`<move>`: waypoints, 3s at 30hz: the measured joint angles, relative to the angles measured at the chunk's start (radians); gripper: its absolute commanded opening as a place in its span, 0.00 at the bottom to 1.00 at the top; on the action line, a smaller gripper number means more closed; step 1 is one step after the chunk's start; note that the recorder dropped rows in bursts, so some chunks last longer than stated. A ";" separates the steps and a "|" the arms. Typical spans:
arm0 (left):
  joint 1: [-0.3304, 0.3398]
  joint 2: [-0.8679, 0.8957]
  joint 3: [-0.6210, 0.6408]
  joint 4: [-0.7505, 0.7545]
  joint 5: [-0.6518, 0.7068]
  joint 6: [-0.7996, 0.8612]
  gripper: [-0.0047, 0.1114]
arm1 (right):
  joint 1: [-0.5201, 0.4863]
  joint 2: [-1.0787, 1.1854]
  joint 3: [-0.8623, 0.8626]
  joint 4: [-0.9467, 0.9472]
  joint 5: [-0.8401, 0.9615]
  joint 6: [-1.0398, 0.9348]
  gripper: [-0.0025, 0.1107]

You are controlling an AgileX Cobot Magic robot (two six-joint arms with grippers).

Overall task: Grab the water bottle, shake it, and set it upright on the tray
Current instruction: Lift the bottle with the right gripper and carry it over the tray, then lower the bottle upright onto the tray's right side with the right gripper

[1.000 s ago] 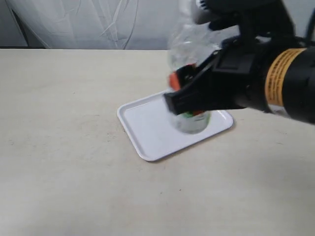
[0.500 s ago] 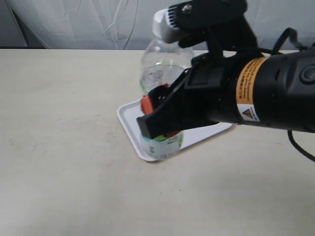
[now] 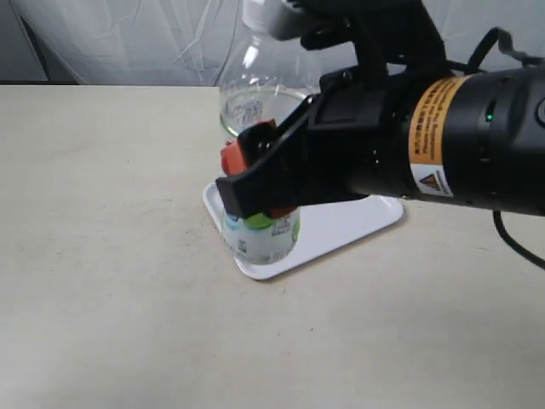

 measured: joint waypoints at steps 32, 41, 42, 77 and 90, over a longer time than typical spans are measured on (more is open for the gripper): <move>0.000 0.000 0.000 0.000 0.000 0.000 0.04 | 0.000 -0.090 -0.052 0.072 0.243 -0.024 0.02; 0.000 0.000 0.000 0.000 0.000 0.000 0.04 | 0.000 -0.089 0.046 0.052 0.234 -0.033 0.02; 0.000 0.000 0.000 0.000 0.000 0.000 0.04 | 0.000 -0.105 0.012 0.052 0.212 -0.033 0.02; 0.000 0.000 0.000 0.000 0.000 0.000 0.04 | -0.270 0.071 0.062 -0.512 -0.145 0.408 0.02; 0.000 0.000 0.000 0.000 0.000 0.000 0.04 | -0.576 0.341 0.087 -0.493 -0.673 0.393 0.02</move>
